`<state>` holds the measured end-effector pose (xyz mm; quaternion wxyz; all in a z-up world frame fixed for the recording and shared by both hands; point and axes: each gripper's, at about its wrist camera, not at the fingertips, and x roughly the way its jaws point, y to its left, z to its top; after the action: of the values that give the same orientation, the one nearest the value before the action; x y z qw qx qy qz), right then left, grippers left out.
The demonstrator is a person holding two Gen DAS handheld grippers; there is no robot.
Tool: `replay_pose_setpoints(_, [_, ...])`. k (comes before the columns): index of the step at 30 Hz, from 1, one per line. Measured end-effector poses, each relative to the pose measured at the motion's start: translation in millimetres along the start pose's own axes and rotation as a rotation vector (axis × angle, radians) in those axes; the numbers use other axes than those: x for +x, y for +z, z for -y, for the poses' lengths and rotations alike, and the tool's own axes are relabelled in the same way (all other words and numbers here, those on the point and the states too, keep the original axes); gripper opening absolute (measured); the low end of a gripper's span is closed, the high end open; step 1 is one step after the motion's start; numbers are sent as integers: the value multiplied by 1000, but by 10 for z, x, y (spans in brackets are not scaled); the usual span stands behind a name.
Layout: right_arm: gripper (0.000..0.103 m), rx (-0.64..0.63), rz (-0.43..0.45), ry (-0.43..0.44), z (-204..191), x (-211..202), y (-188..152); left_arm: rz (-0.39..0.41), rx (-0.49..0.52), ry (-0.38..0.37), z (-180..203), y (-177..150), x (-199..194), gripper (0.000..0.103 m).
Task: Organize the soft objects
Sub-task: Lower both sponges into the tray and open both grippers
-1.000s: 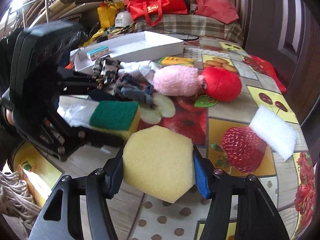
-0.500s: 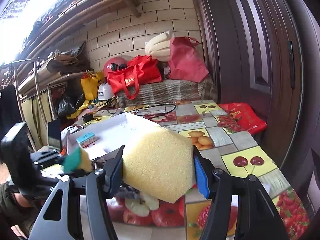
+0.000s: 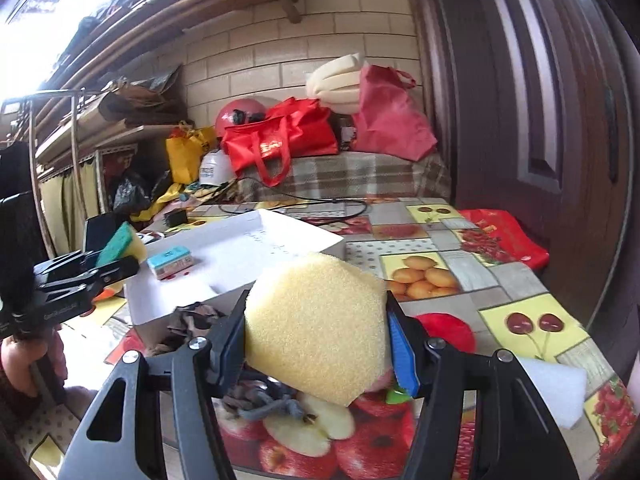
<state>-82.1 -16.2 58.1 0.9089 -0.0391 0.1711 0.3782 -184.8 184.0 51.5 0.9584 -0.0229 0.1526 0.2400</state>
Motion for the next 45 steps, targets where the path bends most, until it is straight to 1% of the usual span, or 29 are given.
replay_pose_setpoints(5, [61,-33,-35,64,-295,253,16,-5,-19,56,-122,67,193,40])
replay_pose_setpoints(12, [61,-86,-38,129,-658,476,48,-29,-72,118,-345,128,426,40])
replay_pose_setpoints(16, [61,-93,-42,145,-796,602,74,-36,-93,151,-451,155,529,40])
replay_pose_setpoints(21, [61,-64,-33,152,-897,751,123,-50,-99,169,-499,173,615,40])
replay_pose_setpoints(27, [61,-40,-37,137,-991,948,179,-57,-106,178,-534,194,667,40])
replay_pose_setpoints(33, [62,39,-45,104,-960,1162,252,-64,-113,196,-579,206,721,40])
replay_pose_setpoints(41, [62,88,-71,59,-923,1411,323,-80,-140,237,-664,240,846,41])
replay_pose_setpoints(45, [62,104,-76,28,-899,1527,365,-88,-144,269,-680,263,932,41])
